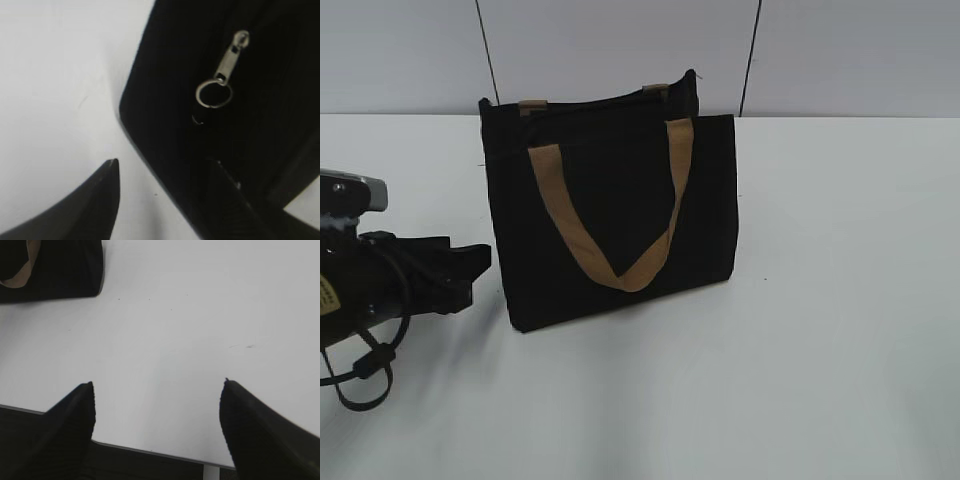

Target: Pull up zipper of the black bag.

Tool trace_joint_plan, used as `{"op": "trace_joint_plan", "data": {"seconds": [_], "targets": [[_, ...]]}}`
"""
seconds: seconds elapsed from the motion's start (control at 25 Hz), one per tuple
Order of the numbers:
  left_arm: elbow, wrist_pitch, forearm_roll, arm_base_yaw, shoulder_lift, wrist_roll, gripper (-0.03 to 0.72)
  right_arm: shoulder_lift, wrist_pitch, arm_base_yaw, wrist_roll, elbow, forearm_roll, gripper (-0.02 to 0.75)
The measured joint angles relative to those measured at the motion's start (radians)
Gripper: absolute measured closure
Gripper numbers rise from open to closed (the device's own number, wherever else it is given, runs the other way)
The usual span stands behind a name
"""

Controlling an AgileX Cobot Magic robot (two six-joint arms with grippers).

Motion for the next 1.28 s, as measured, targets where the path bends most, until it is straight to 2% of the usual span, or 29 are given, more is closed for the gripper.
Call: {"op": "trace_joint_plan", "data": {"seconds": [0.16,0.36,0.56,0.76,1.28], "targets": [[0.000,-0.192,0.045,0.009,0.125,0.022,0.272,0.000,0.000,0.000,0.000,0.000,0.000,0.149],[-0.001,-0.383,0.138,0.073,0.279,0.037,0.281,0.000,0.000,0.000,0.000,0.000,0.000,0.149],[-0.023,-0.406,0.246,0.138,0.368,0.038,0.328,0.000,0.000,0.000,0.000,0.000,0.000,0.149],[-0.076,-0.411,0.366,0.152,0.389,0.038,0.337,0.000,0.000,0.000,0.000,0.000,0.000,0.149],[-0.213,-0.414,0.389,0.152,0.399,0.038,0.352,0.000,0.000,0.000,0.000,0.000,0.000,0.149]]}}
